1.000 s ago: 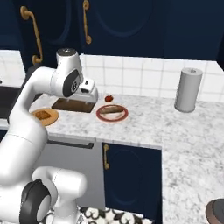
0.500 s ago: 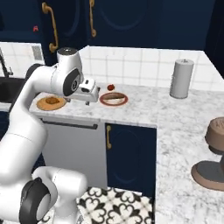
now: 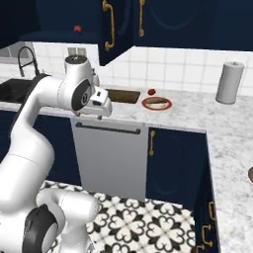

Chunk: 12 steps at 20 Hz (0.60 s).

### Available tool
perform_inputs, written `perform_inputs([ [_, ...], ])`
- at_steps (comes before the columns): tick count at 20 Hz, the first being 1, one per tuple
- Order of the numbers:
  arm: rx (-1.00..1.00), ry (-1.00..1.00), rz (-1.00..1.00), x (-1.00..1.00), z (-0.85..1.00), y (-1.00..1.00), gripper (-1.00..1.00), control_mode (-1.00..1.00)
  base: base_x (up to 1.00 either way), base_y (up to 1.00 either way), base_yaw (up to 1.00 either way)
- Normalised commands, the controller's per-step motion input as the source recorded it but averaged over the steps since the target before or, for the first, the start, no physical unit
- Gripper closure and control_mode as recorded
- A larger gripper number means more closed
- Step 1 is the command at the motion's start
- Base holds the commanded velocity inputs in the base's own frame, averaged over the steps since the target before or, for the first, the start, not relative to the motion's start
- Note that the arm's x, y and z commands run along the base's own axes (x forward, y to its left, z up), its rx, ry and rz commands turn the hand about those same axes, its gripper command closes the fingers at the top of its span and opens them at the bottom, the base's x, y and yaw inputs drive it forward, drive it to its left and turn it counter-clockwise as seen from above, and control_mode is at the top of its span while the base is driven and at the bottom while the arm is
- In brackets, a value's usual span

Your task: From the different types of pastries on the counter, select a croissant and place it on the cutting board. Then retrieve a jar of jam from the cabinet and place it alongside the croissant on the cutting board.

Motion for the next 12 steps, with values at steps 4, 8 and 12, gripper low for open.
perform_inputs([
  [4, 0.00, 0.00, 0.00, 0.00, 0.00, 0.00, -1.00, 1.00, 0.00, 1.00, 0.08],
  [8, 0.00, 0.00, 0.00, 0.00, 0.00, 0.00, -1.00, 1.00, 0.20, 0.96, 0.03],
  [12, 0.00, 0.00, 0.00, 0.00, 0.00, 0.00, -1.00, 1.00, 0.73, 0.86, 0.00],
])
